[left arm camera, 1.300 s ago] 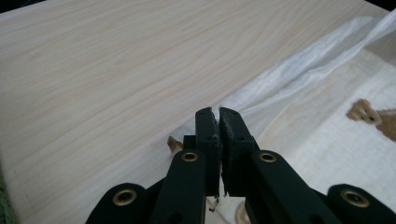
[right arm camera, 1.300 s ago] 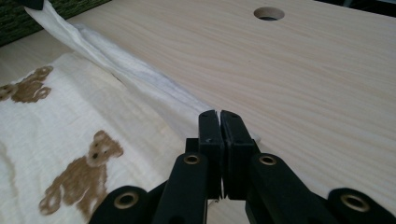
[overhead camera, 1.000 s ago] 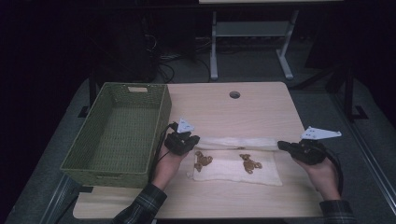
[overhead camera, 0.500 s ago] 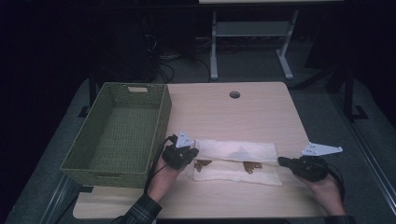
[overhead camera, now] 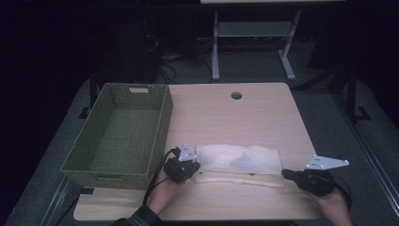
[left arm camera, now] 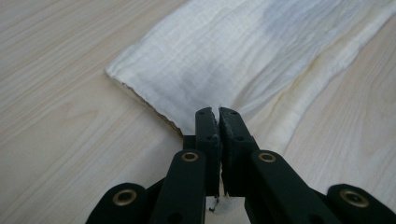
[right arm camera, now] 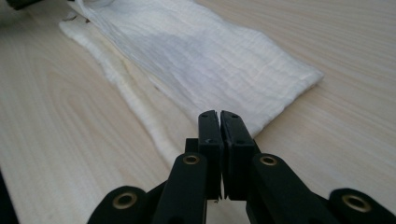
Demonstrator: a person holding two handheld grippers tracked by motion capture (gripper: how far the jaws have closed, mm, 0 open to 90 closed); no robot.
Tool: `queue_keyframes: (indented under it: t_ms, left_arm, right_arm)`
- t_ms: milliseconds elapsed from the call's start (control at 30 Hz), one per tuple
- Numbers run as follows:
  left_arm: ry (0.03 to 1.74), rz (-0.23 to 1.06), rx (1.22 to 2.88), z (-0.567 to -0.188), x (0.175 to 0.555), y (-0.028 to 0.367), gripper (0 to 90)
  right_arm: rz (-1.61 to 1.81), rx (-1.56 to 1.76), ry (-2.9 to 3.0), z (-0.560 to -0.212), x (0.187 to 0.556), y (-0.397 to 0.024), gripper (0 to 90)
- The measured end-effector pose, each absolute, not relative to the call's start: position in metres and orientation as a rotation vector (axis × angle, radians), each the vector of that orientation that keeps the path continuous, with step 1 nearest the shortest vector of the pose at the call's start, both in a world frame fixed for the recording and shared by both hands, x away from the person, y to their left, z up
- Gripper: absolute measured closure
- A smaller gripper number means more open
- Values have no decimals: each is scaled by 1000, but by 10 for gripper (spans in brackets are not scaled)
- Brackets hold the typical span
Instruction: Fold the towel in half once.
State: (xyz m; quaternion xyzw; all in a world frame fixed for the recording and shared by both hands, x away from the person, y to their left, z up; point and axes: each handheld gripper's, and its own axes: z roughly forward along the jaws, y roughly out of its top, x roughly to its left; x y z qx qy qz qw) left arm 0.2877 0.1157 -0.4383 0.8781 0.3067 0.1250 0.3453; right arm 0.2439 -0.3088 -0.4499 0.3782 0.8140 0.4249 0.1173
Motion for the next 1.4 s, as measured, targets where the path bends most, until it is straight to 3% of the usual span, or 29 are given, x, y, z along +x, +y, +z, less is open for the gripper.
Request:
queue_keyframes:
  t_ms: [633,767,967,1400]
  left_arm:
    - [770,265,2382,-452,282,115,860]
    - [785,263,2337,-447,285,118,727]
    - [814,266,2275,-442,294,115,514]
    - [835,292,2223,-436,330,105,480]
  right_arm:
    - [1137,1099,2509,-467,236,-300,861]
    - [1190,1097,2494,-464,238,-301,700]
    - [1235,1145,2455,-459,250,-301,587]
    - [1188,1161,2364,-449,286,-297,596]
